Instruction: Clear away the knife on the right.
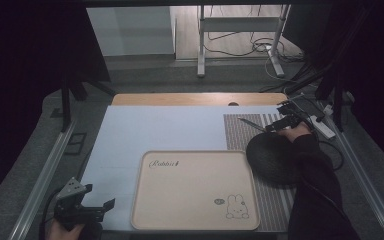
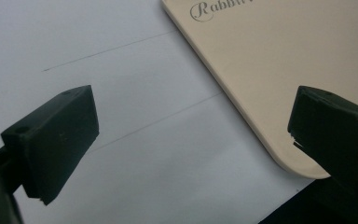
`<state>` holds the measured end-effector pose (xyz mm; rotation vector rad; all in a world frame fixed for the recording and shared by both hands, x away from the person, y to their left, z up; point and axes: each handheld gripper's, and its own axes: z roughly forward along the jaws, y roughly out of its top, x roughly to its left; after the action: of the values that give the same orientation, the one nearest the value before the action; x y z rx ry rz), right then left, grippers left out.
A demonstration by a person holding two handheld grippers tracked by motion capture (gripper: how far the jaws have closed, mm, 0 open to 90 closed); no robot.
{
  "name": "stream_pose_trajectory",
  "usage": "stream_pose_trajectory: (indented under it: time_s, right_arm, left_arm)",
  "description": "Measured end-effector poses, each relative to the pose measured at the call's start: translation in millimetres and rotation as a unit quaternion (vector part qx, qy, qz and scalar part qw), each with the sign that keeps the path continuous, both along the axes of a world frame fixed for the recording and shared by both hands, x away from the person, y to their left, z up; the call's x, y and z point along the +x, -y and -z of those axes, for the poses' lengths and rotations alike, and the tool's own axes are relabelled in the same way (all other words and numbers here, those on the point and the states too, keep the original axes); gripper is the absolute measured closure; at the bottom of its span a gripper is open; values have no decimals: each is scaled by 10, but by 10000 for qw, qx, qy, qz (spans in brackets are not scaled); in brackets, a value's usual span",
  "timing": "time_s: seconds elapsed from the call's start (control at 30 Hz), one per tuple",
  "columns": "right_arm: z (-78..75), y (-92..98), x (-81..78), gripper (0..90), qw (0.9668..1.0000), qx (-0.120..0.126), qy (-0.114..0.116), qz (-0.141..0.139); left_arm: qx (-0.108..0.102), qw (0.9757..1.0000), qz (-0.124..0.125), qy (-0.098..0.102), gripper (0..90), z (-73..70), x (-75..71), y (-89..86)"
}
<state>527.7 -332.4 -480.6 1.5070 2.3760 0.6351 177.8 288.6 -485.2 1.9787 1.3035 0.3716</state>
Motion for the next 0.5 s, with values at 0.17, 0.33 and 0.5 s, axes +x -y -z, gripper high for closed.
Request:
stream_pose_trajectory:
  time_s: [0.17, 0.33, 0.5]
  right_arm:
    - [31, -169, 43, 0, 9999, 24, -70, -140]
    - [91, -307, 100, 0, 9994, -87, -188, -270]
    - [220, -335, 173, 0, 9986, -203, -417, -250]
  left_arm:
    - [-8, 10000, -1, 0, 19, 0, 0, -3]
    - [-14, 10000, -5, 1, 18, 1, -1, -3]
    - [-14, 10000, -5, 2, 18, 1, -1, -4]
